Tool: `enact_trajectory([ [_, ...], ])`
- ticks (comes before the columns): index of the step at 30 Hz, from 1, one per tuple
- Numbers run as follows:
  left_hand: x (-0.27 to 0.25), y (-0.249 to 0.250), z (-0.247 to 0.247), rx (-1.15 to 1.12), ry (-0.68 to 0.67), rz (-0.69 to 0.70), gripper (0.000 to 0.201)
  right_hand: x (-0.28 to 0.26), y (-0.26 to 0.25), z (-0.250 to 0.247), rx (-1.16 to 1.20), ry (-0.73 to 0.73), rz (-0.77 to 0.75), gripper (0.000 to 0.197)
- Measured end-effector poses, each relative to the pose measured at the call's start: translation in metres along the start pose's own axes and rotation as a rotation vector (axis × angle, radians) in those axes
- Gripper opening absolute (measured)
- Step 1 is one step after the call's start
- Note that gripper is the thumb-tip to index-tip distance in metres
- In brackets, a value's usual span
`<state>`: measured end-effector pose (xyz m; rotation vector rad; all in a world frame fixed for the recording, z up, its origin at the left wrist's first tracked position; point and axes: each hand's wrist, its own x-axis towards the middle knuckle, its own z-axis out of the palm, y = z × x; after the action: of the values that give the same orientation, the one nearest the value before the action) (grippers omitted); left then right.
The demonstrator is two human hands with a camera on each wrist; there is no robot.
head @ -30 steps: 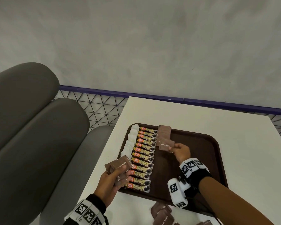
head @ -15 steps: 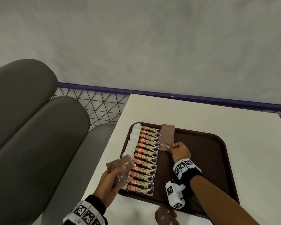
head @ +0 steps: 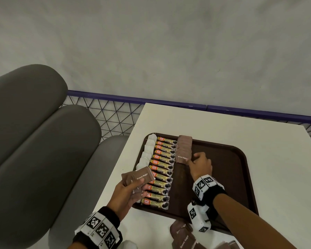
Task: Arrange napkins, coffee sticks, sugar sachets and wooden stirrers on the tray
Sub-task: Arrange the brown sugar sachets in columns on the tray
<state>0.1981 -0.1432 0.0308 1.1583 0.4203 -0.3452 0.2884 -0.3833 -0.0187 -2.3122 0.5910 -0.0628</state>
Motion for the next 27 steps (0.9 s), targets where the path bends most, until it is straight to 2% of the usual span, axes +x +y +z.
enact_trajectory([
  [3,-0.005,-0.001,0.003,0.037,-0.019,-0.006,0.033,-0.015,-0.007,0.0,0.149,-0.076,-0.132,0.013],
  [6,-0.009,-0.002,0.008,0.053,-0.043,-0.005,0.034,-0.035,-0.022,-0.007,0.329,-0.287,-0.211,0.01],
  [8,-0.012,-0.001,0.011,0.064,-0.046,0.005,0.032,-0.05,-0.034,-0.012,0.427,-0.471,-0.238,0.016],
  [11,-0.015,0.0,0.015,0.078,-0.048,0.011,0.034,-0.07,-0.045,-0.016,0.51,-0.72,-0.245,0.012],
  [13,-0.017,0.0,0.016,0.087,-0.051,0.012,0.036,-0.077,-0.048,-0.017,0.544,-0.805,-0.234,0.006],
  [14,-0.018,0.0,0.016,0.093,-0.053,0.01,0.037,-0.08,-0.048,-0.017,0.566,-0.821,-0.234,0.009],
  [17,-0.022,-0.002,0.016,0.097,-0.057,-0.002,0.039,-0.083,-0.046,-0.015,0.583,-0.812,-0.236,0.019],
  [21,-0.021,-0.005,0.014,0.037,-0.066,-0.049,0.038,-0.081,-0.038,-0.014,0.586,-0.745,-0.195,0.016],
  [27,-0.019,-0.001,0.009,-0.108,-0.055,-0.117,0.022,-0.043,-0.01,-0.014,0.536,-0.386,0.003,0.015],
])
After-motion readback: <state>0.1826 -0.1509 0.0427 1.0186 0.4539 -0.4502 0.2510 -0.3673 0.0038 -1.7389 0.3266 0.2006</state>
